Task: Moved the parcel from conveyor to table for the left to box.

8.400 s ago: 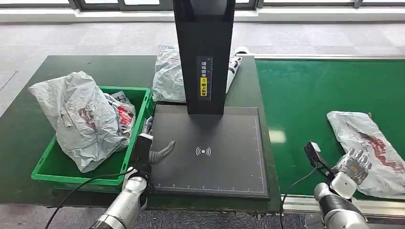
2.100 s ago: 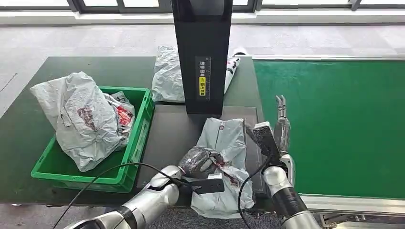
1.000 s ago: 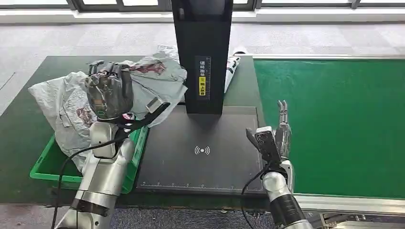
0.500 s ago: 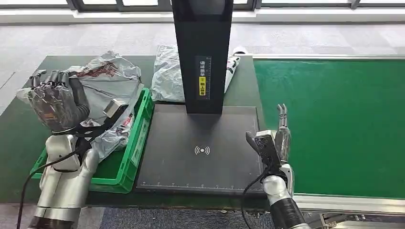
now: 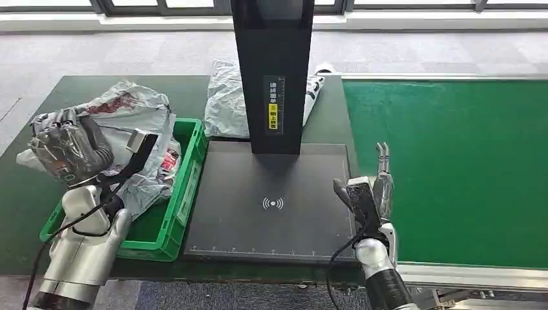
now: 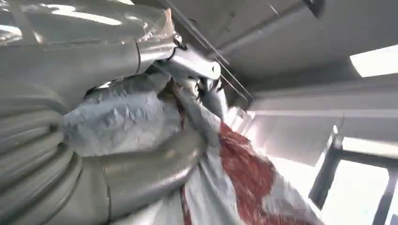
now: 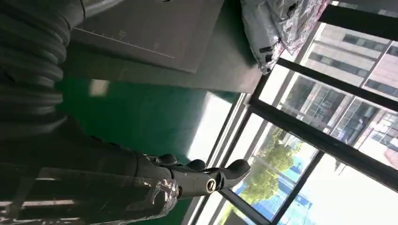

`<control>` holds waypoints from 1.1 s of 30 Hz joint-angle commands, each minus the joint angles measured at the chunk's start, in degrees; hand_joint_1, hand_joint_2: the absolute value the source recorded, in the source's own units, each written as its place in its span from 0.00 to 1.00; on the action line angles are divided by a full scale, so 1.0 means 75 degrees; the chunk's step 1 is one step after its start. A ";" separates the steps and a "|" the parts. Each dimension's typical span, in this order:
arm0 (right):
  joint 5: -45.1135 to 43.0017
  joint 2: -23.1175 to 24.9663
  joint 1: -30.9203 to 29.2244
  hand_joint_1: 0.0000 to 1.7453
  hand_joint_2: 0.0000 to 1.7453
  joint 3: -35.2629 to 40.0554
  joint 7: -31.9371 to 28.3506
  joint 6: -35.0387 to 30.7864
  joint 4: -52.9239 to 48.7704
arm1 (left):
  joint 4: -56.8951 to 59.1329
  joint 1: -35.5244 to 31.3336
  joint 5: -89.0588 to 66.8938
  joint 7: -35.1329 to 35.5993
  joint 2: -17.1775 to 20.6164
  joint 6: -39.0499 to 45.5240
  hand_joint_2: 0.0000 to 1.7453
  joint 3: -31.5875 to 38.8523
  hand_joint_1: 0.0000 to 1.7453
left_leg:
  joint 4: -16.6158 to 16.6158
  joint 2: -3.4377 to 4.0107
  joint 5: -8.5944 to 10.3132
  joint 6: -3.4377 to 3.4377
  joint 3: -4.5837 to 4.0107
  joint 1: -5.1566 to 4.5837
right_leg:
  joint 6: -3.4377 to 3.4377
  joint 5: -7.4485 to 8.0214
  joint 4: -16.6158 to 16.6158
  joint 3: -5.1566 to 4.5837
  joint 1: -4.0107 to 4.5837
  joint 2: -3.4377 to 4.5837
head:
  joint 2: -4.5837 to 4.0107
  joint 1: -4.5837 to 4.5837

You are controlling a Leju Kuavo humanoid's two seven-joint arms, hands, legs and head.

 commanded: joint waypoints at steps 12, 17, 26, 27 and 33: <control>0.0414 -0.0259 0.0690 0.00 1.00 -0.0287 0.0473 0.0540 -0.1281 | 0.4964 -0.1452 0.4602 -0.6099 -0.1637 -0.3294 1.00 0.1511 0.00 | -0.0011 0.0003 0.0001 0.0010 0.0024 -0.0020 | -0.0014 0.0024 -0.0017 0.0032 -0.0017 -0.0008 | -0.0003 0.0003; 0.0361 -0.0252 0.0881 0.00 1.00 -0.0246 0.0367 0.0516 -0.1334 | 0.4728 -0.1305 0.5130 -0.6112 -0.1688 -0.2751 1.00 0.1509 0.00 | -0.0014 -0.0018 0.0006 0.0010 0.0020 -0.0019 | -0.0008 0.0015 -0.0020 0.0034 -0.0017 -0.0029 | -0.0003 0.0003; 0.0153 -0.0176 0.0649 0.00 1.00 -0.0137 0.0067 0.0371 -0.0842 | 0.3499 -0.0934 0.7519 -0.7250 -0.2035 -0.1242 1.00 0.2253 0.00 | -0.0015 0.0010 0.0001 0.0010 0.0026 -0.0019 | -0.0009 0.0019 -0.0021 0.0034 -0.0024 -0.0002 | 0.0000 0.0003; 0.0109 -0.0185 0.0548 0.00 1.00 -0.0129 0.0048 0.0390 -0.0752 | 0.3306 -0.0903 0.7838 -0.7393 -0.2036 -0.1110 1.00 0.2267 0.00 | -0.0009 0.0014 0.0000 0.0008 0.0020 -0.0020 | -0.0008 0.0019 -0.0012 0.0024 -0.0026 0.0004 | -0.0002 0.0003; 0.0068 -0.0191 0.0342 0.00 1.00 -0.0118 0.0027 0.0452 -0.0640 | 0.3080 -0.0886 0.8208 -0.7553 -0.1988 -0.1011 1.00 0.2288 0.00 | -0.0013 0.0018 0.0004 0.0011 0.0019 -0.0015 | -0.0012 0.0026 -0.0019 0.0024 -0.0013 0.0001 | 0.0000 0.0003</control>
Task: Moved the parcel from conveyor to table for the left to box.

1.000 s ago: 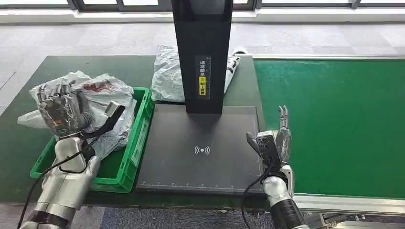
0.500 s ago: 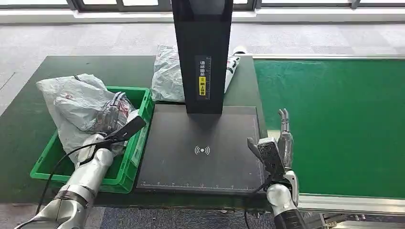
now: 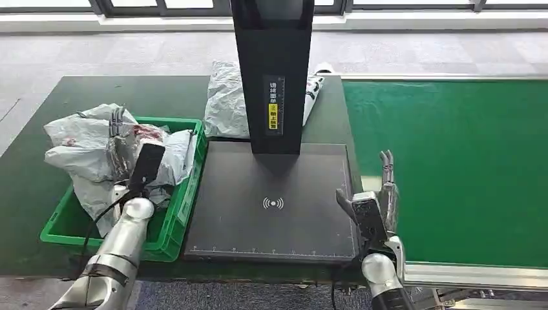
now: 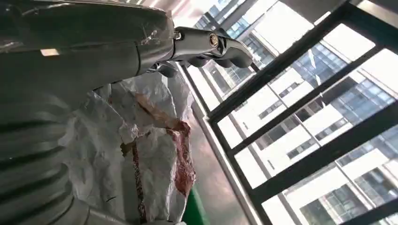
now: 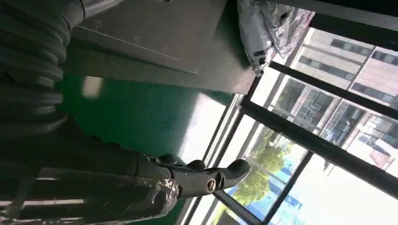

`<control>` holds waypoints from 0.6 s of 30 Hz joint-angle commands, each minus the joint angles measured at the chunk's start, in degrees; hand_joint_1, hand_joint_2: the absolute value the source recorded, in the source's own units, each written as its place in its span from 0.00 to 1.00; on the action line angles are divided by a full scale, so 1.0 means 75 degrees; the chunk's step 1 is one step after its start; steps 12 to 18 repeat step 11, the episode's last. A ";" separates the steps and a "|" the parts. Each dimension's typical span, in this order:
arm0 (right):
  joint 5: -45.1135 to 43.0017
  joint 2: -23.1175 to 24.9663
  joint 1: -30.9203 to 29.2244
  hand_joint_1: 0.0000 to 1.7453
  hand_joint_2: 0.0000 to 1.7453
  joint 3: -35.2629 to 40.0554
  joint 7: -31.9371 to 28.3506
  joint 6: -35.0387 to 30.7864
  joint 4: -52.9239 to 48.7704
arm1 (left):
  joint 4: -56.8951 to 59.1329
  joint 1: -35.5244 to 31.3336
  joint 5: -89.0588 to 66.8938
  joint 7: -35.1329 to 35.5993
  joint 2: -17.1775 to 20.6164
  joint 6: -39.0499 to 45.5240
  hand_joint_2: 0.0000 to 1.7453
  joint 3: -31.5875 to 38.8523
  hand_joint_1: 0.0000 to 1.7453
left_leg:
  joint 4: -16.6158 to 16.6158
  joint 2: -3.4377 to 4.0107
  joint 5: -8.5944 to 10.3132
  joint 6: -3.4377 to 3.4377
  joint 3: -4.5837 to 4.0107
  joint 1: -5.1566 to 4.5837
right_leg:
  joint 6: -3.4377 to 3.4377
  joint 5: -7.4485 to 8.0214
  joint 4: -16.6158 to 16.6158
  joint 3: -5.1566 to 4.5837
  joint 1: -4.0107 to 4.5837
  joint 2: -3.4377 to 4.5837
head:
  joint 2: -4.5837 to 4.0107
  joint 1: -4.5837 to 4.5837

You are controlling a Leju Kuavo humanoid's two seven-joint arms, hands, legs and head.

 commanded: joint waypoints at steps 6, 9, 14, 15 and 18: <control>-0.0090 -0.0047 -0.0671 0.00 1.00 -0.0115 -0.0038 0.0081 0.0815 | -0.0533 0.0282 0.0643 -0.0258 -0.0133 0.0358 1.00 0.0355 0.00 | -0.0012 0.0014 0.0005 0.0008 0.0014 0.0008 | -0.0004 0.0007 -0.0018 0.0014 0.0015 0.0001 | 0.0000 0.0000; -0.0100 -0.0062 -0.0687 0.00 1.00 -0.0117 -0.0022 0.0112 0.0753 | -0.0730 0.0344 0.0739 -0.0168 -0.0070 0.0331 1.00 0.0248 0.00 | -0.0007 0.0017 0.0003 0.0005 0.0008 0.0006 | -0.0005 0.0005 -0.0009 0.0006 0.0012 0.0006 | 0.0003 -0.0003; -0.0114 -0.0093 -0.0637 0.00 1.00 -0.0113 -0.0020 0.0130 0.0681 | -0.0848 0.0400 0.0816 -0.0156 -0.0063 0.0263 1.00 0.0206 0.00 | -0.0013 0.0021 0.0004 0.0010 0.0014 0.0011 | -0.0007 0.0008 -0.0020 0.0015 0.0018 0.0004 | 0.0000 0.0000; -0.0114 -0.0093 -0.0637 0.00 1.00 -0.0113 -0.0020 0.0130 0.0681 | -0.0848 0.0400 0.0816 -0.0156 -0.0063 0.0263 1.00 0.0206 0.00 | -0.0013 0.0021 0.0004 0.0010 0.0014 0.0011 | -0.0007 0.0008 -0.0020 0.0015 0.0018 0.0004 | 0.0000 0.0000; -0.0114 -0.0093 -0.0637 0.00 1.00 -0.0113 -0.0020 0.0130 0.0681 | -0.0848 0.0400 0.0816 -0.0156 -0.0063 0.0263 1.00 0.0206 0.00 | -0.0013 0.0021 0.0004 0.0010 0.0014 0.0011 | -0.0007 0.0008 -0.0020 0.0015 0.0018 0.0004 | 0.0000 0.0000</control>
